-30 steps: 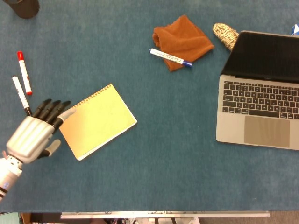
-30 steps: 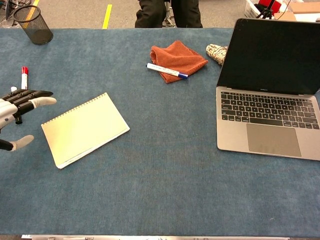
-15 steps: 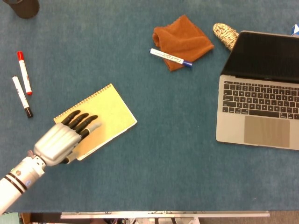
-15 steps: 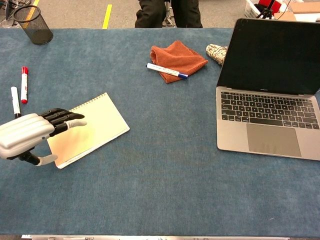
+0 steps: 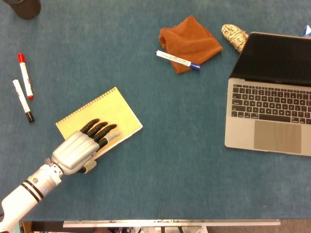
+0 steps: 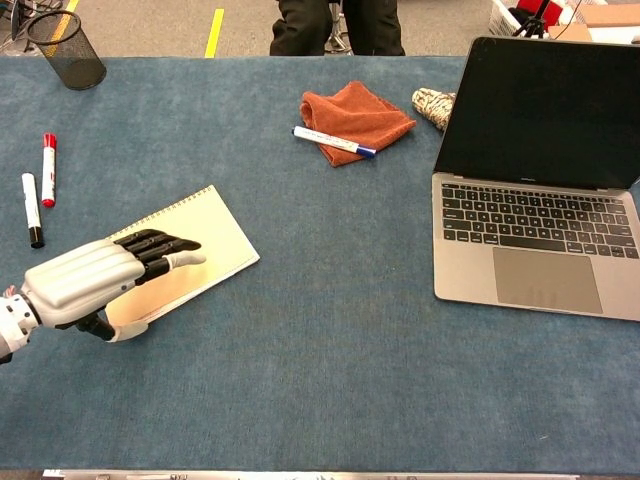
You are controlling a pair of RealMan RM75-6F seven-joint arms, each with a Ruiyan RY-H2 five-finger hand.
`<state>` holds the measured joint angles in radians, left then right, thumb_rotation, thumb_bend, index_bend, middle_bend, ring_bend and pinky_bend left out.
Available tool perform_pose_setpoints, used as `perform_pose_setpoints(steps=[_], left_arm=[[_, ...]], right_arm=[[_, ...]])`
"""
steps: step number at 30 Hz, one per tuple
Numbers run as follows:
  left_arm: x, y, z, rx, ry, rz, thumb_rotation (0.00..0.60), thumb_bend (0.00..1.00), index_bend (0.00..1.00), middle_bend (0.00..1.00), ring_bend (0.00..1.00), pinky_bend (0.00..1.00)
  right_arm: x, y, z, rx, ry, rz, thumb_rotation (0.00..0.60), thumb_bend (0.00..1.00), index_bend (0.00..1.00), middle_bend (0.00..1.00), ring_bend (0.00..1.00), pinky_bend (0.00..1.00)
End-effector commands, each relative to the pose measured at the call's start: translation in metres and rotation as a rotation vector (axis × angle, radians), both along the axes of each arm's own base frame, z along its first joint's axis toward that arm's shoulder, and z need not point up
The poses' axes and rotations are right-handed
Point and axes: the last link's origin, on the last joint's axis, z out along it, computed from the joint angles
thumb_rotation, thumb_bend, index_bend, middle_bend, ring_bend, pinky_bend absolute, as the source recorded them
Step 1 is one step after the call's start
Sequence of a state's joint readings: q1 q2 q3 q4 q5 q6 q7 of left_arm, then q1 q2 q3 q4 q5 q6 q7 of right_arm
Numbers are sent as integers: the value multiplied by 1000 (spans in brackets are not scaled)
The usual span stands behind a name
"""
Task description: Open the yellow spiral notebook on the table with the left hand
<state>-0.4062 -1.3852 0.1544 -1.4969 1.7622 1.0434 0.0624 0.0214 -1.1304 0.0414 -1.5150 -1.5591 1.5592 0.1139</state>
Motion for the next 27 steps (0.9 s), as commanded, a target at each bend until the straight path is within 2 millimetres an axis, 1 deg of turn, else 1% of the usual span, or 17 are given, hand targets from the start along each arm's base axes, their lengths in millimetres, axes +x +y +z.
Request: perform_pose_setpoints(steps=[1, 12, 19, 27], left_arm=[[-1, 0, -4, 1, 15, -1, 600, 269, 0, 0, 0, 0], [-9, 0, -10, -2, 52, 20, 600, 269, 0, 0, 0, 0], [-14, 13, -4, 56, 50, 44, 600, 269, 0, 0, 0, 0], [-21, 37, 6, 138, 37, 94, 600, 269, 0, 0, 0, 0]], right_arm=[[-1, 0, 0, 2, 0, -4, 600, 193, 158, 209, 101, 178], [0, -1, 0, 1, -1, 2, 600, 193, 158, 209, 101, 177], [0, 0, 1, -2, -1, 2, 600, 193, 158, 209, 102, 178], [-1, 1, 0, -2, -2, -1, 600, 192, 158, 209, 101, 178]])
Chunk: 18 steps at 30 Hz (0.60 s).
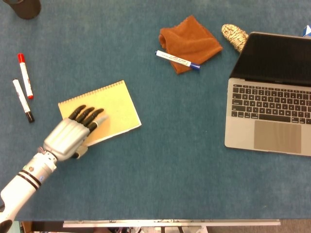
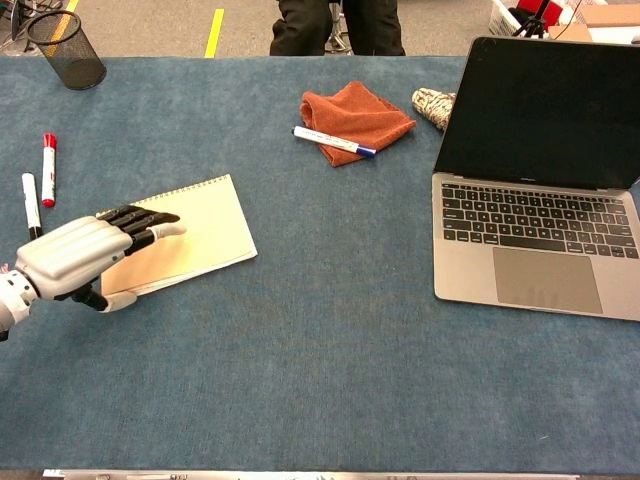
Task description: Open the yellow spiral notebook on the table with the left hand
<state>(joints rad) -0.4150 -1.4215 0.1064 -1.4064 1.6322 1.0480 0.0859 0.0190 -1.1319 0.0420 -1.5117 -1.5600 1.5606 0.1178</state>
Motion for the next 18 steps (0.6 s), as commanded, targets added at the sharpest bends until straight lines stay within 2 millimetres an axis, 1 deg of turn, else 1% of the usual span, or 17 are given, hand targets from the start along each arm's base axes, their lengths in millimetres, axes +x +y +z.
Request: perform_pose_setpoints(steps=[1, 6, 9, 14, 16, 18], left_arm=[[-2, 10, 4, 33, -13, 21, 600, 269, 0, 0, 0, 0], [-3, 27, 5, 52, -48, 71, 600, 268, 0, 0, 0, 0], [-1, 41, 7, 84, -53, 76, 600, 268, 0, 0, 0, 0], [2, 63, 17, 161, -43, 80, 600, 268, 0, 0, 0, 0], [3, 69, 23, 188, -32, 85, 600, 268, 0, 0, 0, 0], [4, 68, 28, 199, -27, 94, 600, 268, 0, 0, 0, 0]], right_arm=[[0, 0, 0, -1, 0, 0, 600, 193, 158, 209, 101, 178], [0, 0, 0, -2, -3, -2, 600, 193, 158, 209, 101, 178], [-2, 1, -1, 0, -6, -6, 600, 193, 158, 209, 101, 178], [-2, 2, 1, -8, -7, -3, 600, 193, 158, 209, 101, 178], [-2, 3, 2, -11, -9, -4, 600, 193, 158, 209, 101, 178], [-3, 3, 2, -8, -10, -6, 600, 193, 158, 209, 101, 178]])
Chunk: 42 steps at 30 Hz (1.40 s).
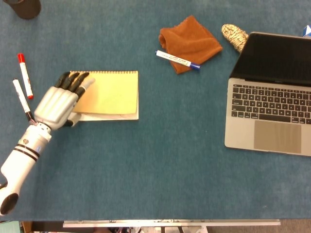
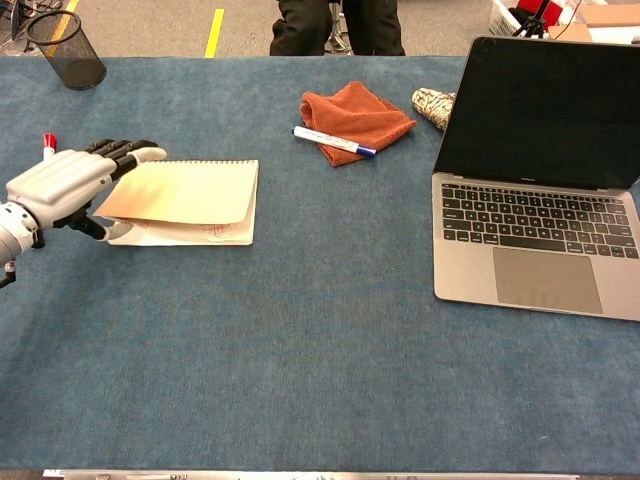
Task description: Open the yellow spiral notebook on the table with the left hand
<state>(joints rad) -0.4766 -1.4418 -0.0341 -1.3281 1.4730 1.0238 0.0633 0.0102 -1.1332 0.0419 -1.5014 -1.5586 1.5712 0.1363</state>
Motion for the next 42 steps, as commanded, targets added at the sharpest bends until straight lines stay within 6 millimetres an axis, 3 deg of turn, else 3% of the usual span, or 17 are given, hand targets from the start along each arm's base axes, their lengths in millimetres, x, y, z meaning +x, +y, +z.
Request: perform_pose_setpoints(steps=[1, 6, 8, 11, 19, 21, 25, 26, 36, 42], left_arm=[[4, 2, 11, 25, 6, 14, 600, 268, 0, 0, 0, 0], [12, -9, 31, 52, -27, 7, 600, 269, 27, 1, 0, 0], [15, -11, 39, 90, -56, -2, 600, 269, 153, 48, 18, 0], [19, -11, 44, 127, -106, 1, 600, 269, 245, 134, 66, 0], [41, 7, 34, 101, -251, 38, 600, 241, 323, 255, 133, 0], [46, 14, 28, 61, -268, 57, 560, 220, 325, 267, 135, 0], [57, 26, 16, -7, -266, 63, 359, 202, 313, 260, 133, 0], [59, 28, 14, -16, -257, 59, 332, 201, 307, 253, 128, 0], [80, 55, -15, -63, -177, 56, 136, 183, 252, 197, 64, 0], [78, 70, -32, -61, -105, 90, 84, 171, 244, 204, 63, 0]], right_arm=[[-1, 1, 0, 2, -2, -3, 600, 192, 158, 209, 101, 178], [-3, 1, 0, 1, -5, -5, 600, 193, 158, 209, 101, 178], [-3, 1, -1, 1, -6, -4, 600, 193, 158, 209, 101, 178], [-2, 1, -2, 4, -10, 0, 600, 193, 158, 209, 101, 178], [-2, 1, -2, 8, -10, 2, 600, 192, 158, 209, 101, 178], [-1, 1, -2, 11, -8, 8, 600, 192, 158, 209, 101, 178], [0, 2, -1, 15, -2, 14, 600, 193, 158, 209, 101, 178], [1, 2, -1, 15, -2, 16, 600, 193, 158, 209, 101, 177], [4, 2, -1, 22, 2, 21, 600, 193, 158, 209, 101, 178], [2, 3, -1, 19, 1, 12, 600, 192, 158, 209, 101, 178]])
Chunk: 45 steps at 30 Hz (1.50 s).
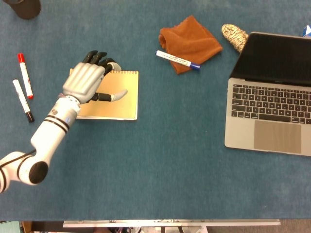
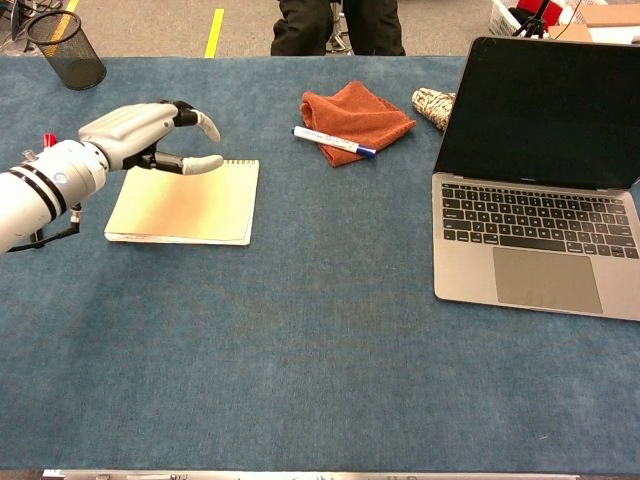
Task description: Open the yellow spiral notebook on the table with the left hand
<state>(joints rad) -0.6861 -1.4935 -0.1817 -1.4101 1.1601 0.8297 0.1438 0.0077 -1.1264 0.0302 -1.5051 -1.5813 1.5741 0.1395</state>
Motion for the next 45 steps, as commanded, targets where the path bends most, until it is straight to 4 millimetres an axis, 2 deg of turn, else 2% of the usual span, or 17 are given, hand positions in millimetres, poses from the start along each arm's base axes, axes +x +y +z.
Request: perform_pose_setpoints(steps=[1, 11, 27, 34, 45], left_arm=[[0, 9, -12, -4, 49, 14, 83, 171, 243, 205, 63, 0], [-4, 18, -34, -12, 123, 51, 82, 171, 233, 213, 62, 0], [2, 10, -42, -56, 133, 30, 83, 171, 230, 229, 61, 0], [4, -11, -39, -127, 155, -10, 83, 172, 228, 246, 61, 0], [0, -61, -30, -224, 184, -104, 83, 171, 228, 252, 61, 0]], right_arm=[[-1, 0, 0, -1, 0, -3, 600, 192, 158, 209, 101, 178], [-3, 1, 2, -7, -1, -7, 600, 193, 158, 209, 101, 178], [-9, 3, 2, -14, -5, -24, 600, 193, 158, 209, 101, 178], [-9, 3, 1, -14, -9, -25, 600, 193, 158, 209, 101, 178], [-8, 3, -1, -15, -14, -16, 600, 193, 158, 209, 101, 178]])
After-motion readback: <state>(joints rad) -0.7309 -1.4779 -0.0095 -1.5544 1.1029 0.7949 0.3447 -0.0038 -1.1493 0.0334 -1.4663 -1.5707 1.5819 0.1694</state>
